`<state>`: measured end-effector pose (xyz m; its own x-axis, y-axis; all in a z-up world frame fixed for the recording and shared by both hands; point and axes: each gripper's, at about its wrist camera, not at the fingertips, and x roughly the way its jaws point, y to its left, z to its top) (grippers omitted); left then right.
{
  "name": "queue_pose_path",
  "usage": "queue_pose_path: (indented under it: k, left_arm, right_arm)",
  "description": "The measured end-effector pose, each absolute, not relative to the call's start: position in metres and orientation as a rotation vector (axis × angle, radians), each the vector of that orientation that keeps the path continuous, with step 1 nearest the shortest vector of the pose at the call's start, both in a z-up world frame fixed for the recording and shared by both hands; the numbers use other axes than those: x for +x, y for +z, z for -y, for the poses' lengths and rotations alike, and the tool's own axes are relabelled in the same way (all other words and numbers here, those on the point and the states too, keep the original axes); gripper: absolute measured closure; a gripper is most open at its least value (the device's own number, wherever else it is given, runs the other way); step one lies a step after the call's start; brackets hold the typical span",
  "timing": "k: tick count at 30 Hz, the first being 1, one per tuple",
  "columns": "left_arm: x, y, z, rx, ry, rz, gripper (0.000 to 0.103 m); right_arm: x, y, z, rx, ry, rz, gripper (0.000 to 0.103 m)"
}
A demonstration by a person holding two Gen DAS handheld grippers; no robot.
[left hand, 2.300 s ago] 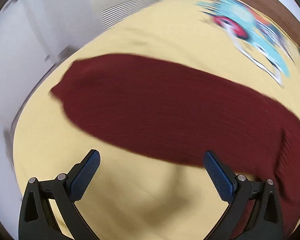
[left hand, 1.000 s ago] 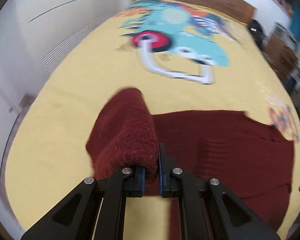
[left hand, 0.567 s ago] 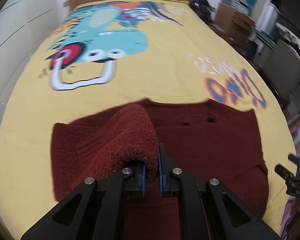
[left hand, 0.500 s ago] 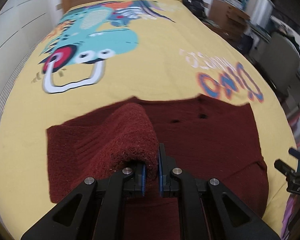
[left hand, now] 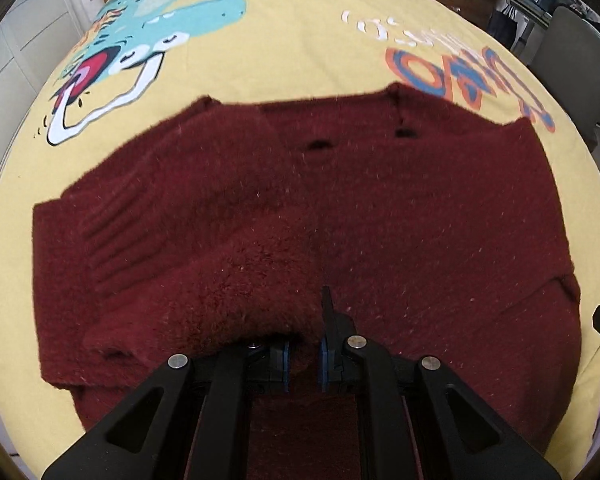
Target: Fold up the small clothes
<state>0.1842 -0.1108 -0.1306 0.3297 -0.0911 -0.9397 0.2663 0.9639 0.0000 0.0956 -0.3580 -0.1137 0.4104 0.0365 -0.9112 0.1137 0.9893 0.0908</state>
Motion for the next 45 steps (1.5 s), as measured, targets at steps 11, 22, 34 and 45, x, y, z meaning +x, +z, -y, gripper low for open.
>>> queue_pose_path:
  k: [11,22,34,45]
  left_arm:
    - [0.187,-0.128,0.097,0.109,-0.2,-1.264,0.015]
    - [0.157,-0.115,0.068,0.159,-0.183,-1.282,0.001]
    - [0.14,-0.132,-0.051,0.105,0.02,-1.272,0.001]
    - [0.171,-0.159,-0.08,0.003,0.009,-1.213,0.023]
  right_arm:
    - [0.091,-0.114,0.366,0.172,-0.055,-1.144,0.0]
    - [0.089,-0.113,0.36,0.147,-0.048,-1.155,0.0]
    - [0.099,-0.119,0.323,0.104,0.014,-1.163,0.0]
    - [0.117,-0.119,0.274,0.038,0.085,-1.164,0.0]
